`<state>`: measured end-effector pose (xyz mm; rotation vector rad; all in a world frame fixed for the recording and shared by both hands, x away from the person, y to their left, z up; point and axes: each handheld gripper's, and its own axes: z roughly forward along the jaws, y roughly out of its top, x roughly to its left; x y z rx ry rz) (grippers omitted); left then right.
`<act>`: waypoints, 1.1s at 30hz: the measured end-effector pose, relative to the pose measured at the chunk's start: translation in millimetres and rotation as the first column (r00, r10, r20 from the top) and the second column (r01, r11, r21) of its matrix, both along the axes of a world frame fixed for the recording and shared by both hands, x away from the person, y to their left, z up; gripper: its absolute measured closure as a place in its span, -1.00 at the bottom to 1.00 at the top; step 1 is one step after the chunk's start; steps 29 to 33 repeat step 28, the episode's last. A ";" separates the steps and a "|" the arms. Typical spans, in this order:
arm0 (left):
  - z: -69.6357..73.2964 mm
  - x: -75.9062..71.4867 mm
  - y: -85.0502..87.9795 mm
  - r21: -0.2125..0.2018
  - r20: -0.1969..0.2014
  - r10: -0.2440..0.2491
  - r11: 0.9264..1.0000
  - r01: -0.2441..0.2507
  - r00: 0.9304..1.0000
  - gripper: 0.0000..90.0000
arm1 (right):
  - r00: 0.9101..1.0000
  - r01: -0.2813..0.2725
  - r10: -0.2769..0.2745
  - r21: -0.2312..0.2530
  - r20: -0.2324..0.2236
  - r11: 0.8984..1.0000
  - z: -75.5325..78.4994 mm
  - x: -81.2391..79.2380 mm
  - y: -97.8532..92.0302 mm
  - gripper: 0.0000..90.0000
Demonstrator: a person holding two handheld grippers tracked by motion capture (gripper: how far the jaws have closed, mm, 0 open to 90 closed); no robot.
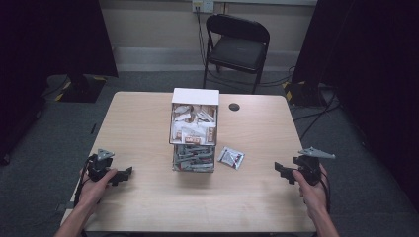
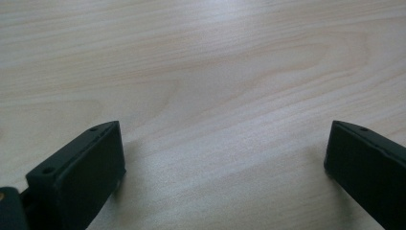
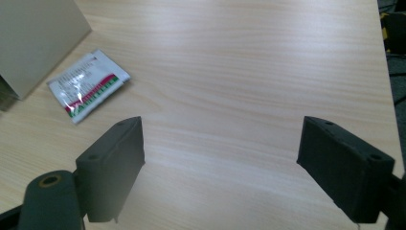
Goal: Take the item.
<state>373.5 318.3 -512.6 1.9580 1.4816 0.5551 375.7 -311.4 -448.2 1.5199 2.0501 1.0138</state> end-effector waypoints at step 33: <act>-0.1 0.5 0.5 -0.001 0.000 -0.007 1.000 0.007 1.000 -1.00 | 0.996 0.059 -0.068 -0.147 -0.054 0.987 -50.0 -6.1 5.8 -0.80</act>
